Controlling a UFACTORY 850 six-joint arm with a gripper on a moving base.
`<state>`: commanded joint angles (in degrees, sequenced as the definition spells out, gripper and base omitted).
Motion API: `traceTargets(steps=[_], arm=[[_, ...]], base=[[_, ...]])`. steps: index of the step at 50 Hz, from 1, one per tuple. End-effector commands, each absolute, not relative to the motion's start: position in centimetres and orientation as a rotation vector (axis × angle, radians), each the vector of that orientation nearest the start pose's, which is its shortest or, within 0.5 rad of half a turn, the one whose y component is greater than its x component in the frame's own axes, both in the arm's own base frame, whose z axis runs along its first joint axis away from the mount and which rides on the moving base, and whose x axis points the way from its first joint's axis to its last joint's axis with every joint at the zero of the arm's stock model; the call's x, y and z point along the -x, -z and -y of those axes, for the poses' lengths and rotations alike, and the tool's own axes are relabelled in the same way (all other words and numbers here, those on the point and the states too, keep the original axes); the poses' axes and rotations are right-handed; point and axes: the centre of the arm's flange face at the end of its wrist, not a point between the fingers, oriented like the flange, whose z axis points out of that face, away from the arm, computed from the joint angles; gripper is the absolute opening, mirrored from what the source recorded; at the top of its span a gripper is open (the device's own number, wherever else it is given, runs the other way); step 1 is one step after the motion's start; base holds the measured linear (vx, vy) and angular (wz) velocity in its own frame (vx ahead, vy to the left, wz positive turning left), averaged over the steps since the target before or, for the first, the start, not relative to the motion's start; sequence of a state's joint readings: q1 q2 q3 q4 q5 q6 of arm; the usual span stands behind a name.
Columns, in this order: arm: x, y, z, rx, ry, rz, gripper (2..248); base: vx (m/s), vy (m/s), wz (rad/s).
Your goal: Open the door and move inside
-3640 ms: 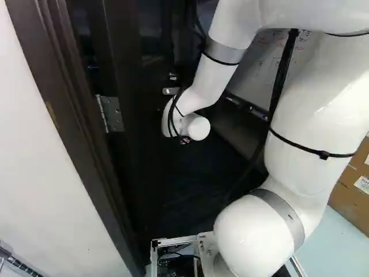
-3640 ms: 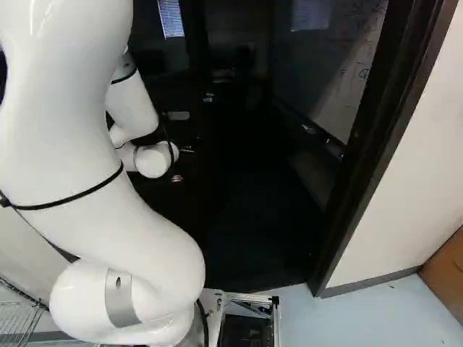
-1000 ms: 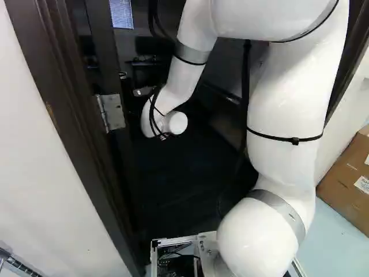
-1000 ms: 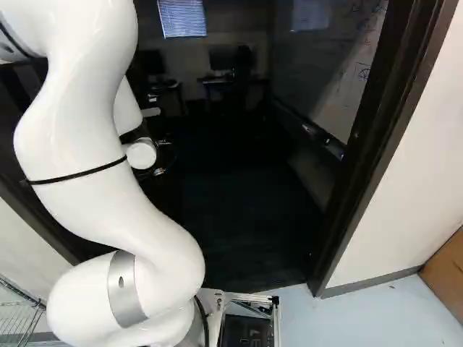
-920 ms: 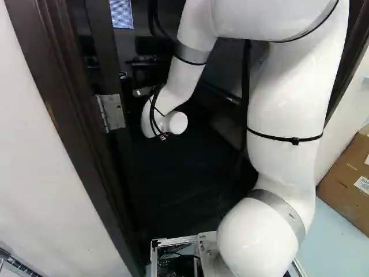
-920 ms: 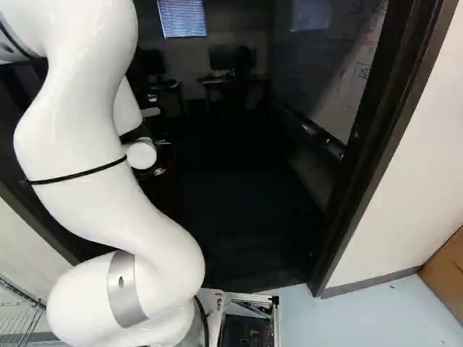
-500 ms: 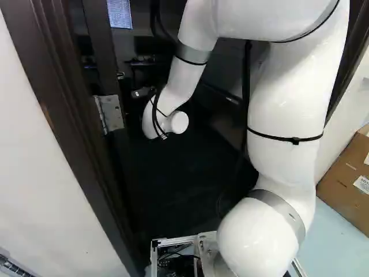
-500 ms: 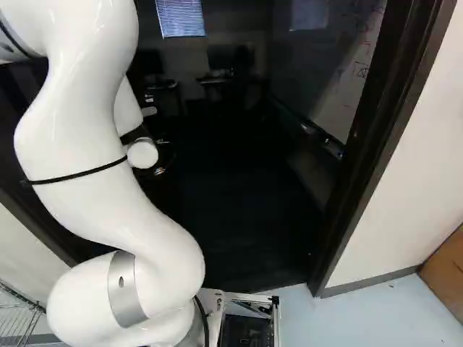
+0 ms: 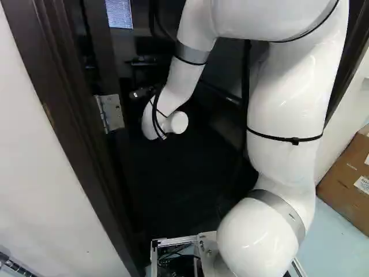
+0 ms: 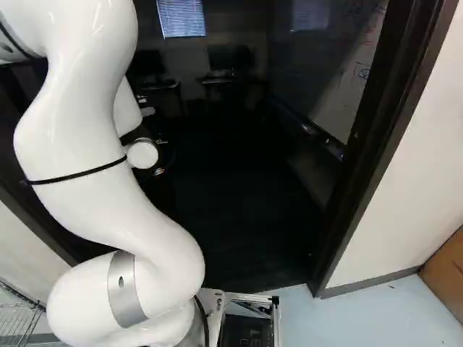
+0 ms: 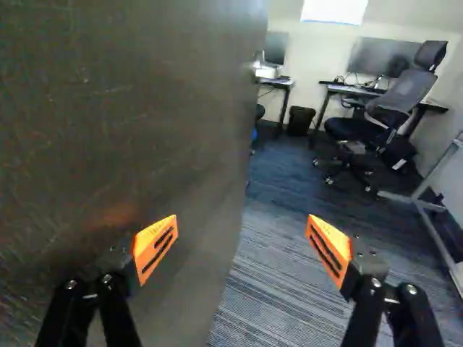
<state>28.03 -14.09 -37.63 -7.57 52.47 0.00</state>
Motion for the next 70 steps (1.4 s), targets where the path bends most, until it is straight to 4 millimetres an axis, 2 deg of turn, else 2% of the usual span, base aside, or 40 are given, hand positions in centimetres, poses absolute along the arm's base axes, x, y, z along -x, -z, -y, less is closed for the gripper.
traceTargets(steps=[41, 70], arm=[[-43.9, -39.0, -21.9, 2.259, 1.747, 0.366, 247], [-44.4, -38.9, -21.1, 2.293, 1.761, 0.257, 247]], base=[[0.0, 0.0, 0.0], [0.0, 0.0, 0.0]])
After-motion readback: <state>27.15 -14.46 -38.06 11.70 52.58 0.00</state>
